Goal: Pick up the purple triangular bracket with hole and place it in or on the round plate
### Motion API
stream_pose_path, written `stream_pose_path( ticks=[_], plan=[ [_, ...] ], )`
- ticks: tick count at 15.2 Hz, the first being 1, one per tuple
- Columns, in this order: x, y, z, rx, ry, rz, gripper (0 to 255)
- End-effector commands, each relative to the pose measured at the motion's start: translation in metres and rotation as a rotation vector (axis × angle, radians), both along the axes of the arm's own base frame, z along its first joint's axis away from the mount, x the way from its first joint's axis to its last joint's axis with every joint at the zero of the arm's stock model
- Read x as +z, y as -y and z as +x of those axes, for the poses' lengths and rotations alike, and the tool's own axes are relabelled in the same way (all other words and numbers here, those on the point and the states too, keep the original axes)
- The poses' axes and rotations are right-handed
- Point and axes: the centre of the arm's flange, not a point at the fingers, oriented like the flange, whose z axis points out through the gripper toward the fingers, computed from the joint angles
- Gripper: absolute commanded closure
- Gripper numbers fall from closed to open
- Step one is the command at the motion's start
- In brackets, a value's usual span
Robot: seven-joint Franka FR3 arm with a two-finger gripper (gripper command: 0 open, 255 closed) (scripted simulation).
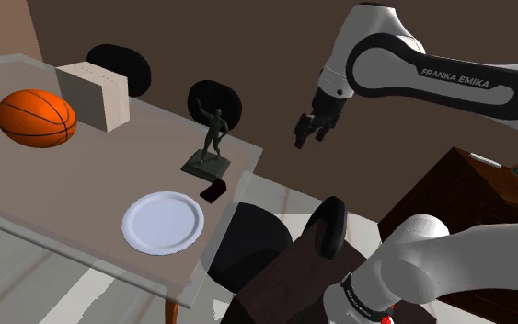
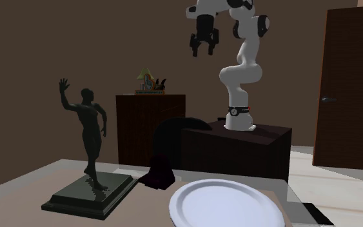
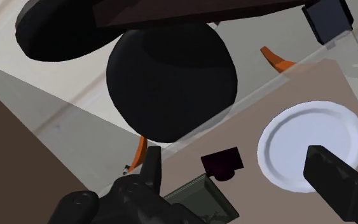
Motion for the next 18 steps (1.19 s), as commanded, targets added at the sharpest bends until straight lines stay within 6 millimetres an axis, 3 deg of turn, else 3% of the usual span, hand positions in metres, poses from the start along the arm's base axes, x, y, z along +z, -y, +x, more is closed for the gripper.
stream_pose_path(
  ticks=[1, 18],
  plan=[
    [-0.023, 0.0, 0.016, 0.006, 0.002, 0.0, 0],
    [-0.196, -0.01, 0.158, 0.055, -0.001, 0.0, 0]
  ],
)
